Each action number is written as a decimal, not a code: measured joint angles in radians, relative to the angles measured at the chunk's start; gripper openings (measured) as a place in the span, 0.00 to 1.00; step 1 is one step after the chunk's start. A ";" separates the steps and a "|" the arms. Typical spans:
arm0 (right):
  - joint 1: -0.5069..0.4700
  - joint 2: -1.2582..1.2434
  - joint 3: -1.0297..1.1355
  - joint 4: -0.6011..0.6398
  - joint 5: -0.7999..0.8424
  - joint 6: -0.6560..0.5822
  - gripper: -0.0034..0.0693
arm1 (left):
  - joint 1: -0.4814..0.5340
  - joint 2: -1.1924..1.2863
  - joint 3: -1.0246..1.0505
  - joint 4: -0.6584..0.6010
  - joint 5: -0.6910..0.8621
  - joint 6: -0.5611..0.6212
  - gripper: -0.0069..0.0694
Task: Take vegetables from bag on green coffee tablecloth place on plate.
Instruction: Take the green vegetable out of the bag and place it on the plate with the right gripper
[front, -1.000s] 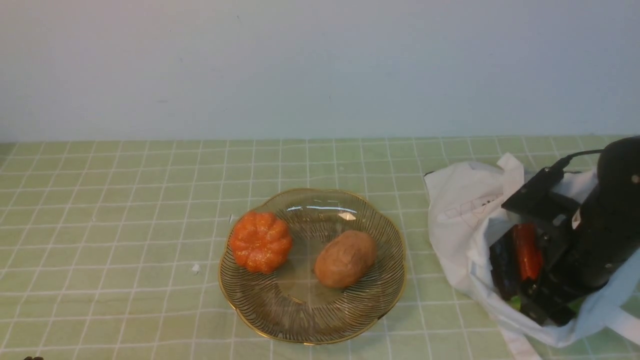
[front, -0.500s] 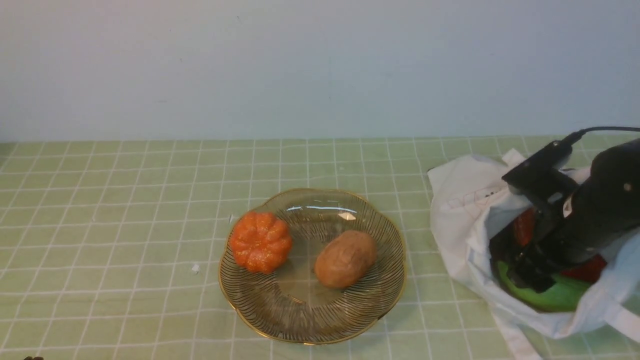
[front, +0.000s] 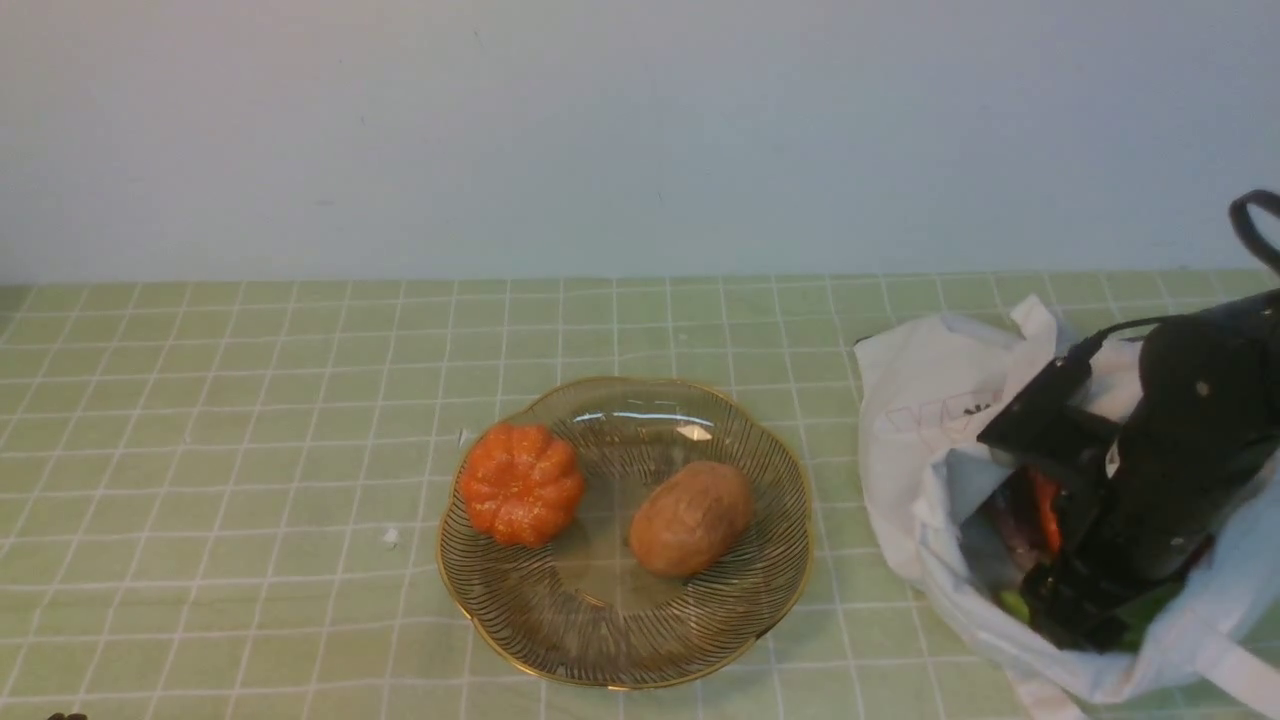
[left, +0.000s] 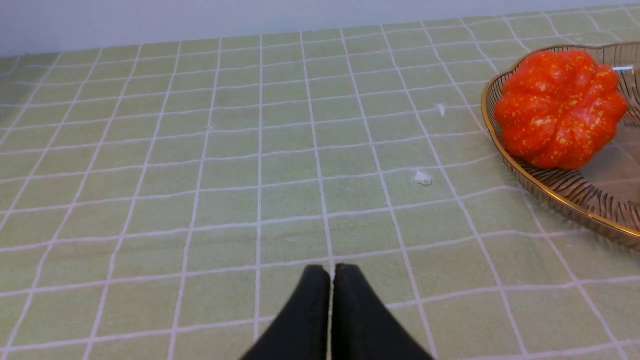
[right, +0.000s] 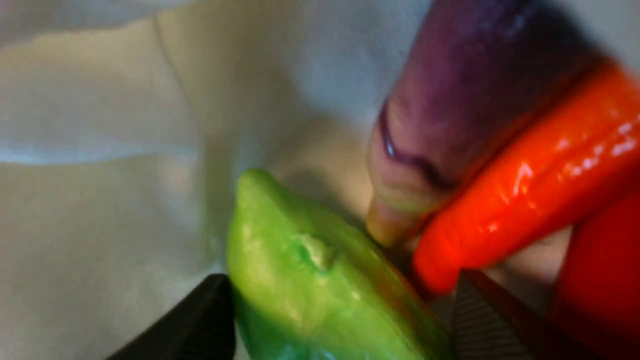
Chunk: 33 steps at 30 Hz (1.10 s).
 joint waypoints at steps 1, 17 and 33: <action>0.001 0.001 -0.001 -0.010 0.000 0.003 0.64 | 0.000 0.000 0.000 0.000 0.000 0.000 0.08; 0.001 -0.293 -0.091 0.101 0.084 0.069 0.62 | 0.000 0.000 0.000 0.000 0.000 0.000 0.08; 0.091 -0.334 -0.292 0.807 0.143 -0.321 0.62 | 0.000 0.000 0.000 0.000 0.000 0.000 0.08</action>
